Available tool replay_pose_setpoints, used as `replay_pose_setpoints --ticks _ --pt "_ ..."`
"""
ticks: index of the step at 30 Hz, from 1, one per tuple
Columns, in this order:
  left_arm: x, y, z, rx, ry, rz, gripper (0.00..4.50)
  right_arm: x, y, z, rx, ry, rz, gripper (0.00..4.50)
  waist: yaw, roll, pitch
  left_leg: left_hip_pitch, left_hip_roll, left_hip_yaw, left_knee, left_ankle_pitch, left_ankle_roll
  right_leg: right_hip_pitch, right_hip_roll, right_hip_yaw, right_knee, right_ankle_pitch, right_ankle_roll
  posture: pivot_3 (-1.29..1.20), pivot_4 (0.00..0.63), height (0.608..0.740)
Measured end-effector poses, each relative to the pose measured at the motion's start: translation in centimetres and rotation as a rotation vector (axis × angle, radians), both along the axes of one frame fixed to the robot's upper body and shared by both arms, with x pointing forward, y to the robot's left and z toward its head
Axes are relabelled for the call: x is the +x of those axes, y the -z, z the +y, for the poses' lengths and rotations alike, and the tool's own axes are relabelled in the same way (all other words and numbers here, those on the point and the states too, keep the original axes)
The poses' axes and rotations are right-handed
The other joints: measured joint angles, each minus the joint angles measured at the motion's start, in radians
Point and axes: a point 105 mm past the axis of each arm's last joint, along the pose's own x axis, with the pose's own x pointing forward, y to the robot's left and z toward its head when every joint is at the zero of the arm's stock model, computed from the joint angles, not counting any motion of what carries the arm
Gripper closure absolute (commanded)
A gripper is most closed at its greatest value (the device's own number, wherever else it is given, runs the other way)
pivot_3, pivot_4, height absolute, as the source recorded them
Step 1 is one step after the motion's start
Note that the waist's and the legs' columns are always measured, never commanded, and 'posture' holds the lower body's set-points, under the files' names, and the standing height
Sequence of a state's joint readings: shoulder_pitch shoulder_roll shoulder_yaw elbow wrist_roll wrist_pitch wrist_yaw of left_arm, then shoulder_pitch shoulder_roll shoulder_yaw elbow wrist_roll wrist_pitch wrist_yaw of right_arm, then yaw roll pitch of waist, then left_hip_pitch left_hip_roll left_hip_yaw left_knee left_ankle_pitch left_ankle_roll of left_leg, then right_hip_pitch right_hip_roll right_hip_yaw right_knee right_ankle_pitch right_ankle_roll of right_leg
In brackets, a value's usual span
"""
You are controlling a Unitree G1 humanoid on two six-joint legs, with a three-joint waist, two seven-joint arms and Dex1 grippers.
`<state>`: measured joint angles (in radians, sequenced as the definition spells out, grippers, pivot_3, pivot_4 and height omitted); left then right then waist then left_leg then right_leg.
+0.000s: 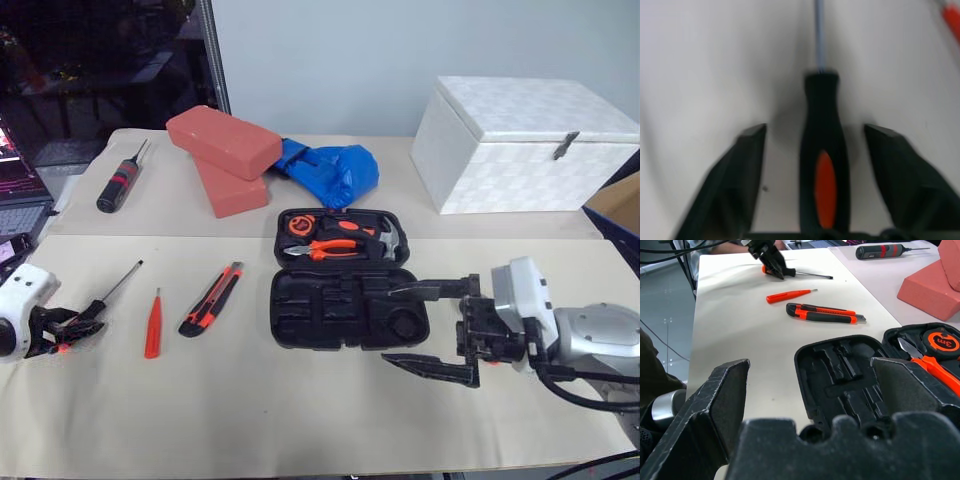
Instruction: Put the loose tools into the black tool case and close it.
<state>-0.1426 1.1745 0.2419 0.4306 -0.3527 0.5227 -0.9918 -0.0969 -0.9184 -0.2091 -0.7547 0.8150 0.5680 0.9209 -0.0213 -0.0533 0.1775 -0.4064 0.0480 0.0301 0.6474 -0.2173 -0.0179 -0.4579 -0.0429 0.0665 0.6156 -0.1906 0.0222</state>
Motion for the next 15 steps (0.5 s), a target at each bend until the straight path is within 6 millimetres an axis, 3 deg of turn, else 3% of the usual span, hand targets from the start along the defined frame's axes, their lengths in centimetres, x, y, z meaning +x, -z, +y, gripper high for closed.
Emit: replay_pose_setpoints --ticks 3,6,9,12,15 --pt "-0.1 0.1 -0.2 -0.006 0.022 0.003 3.67 0.1 0.0 0.0 0.003 0.006 -0.007 0.0 0.001 0.0 0.0 0.0 0.0 0.0 0.003 0.0 0.0 0.0 0.0 0.0 0.003 0.0 0.0 0.0 0.15 0.74" --pt "0.2 -1.0 -1.4 -0.072 0.1 -0.062 3.66 0.3 0.0 0.0 0.02 0.017 -0.014 0.0 0.004 -0.001 0.0 0.0 0.001 0.0 0.007 0.0 0.0 0.0 0.0 0.0 0.006 -0.002 -0.003 0.0 0.15 0.74" --pt "0.9 -4.0 -3.8 -0.126 0.227 -0.159 3.66 0.6 0.4 -0.5 0.051 0.058 0.0 0.0 0.01 -0.003 0.0 -0.001 0.001 0.0 0.012 0.0 0.0 0.001 0.0 0.0 0.01 -0.003 -0.004 0.0 0.15 0.74" --pt "1.5 -6.8 -8.7 -0.151 0.445 -0.181 3.66 0.5 1.1 -1.5 0.09 0.139 0.009 0.0 0.023 -0.003 0.0 -0.001 0.0 0.0 0.014 0.0 0.0 0.003 -0.001 0.0 0.01 -0.003 -0.004 0.0 0.15 0.74" --pt "2.5 -8.6 -16.7 -0.107 0.747 -0.185 3.66 0.1 2.2 -3.8 0.101 0.29 0.035 0.0 0.042 -0.002 -0.001 -0.001 -0.001 0.001 0.017 0.001 0.0 0.006 -0.001 0.002 0.01 -0.003 -0.002 0.0 0.15 0.74"
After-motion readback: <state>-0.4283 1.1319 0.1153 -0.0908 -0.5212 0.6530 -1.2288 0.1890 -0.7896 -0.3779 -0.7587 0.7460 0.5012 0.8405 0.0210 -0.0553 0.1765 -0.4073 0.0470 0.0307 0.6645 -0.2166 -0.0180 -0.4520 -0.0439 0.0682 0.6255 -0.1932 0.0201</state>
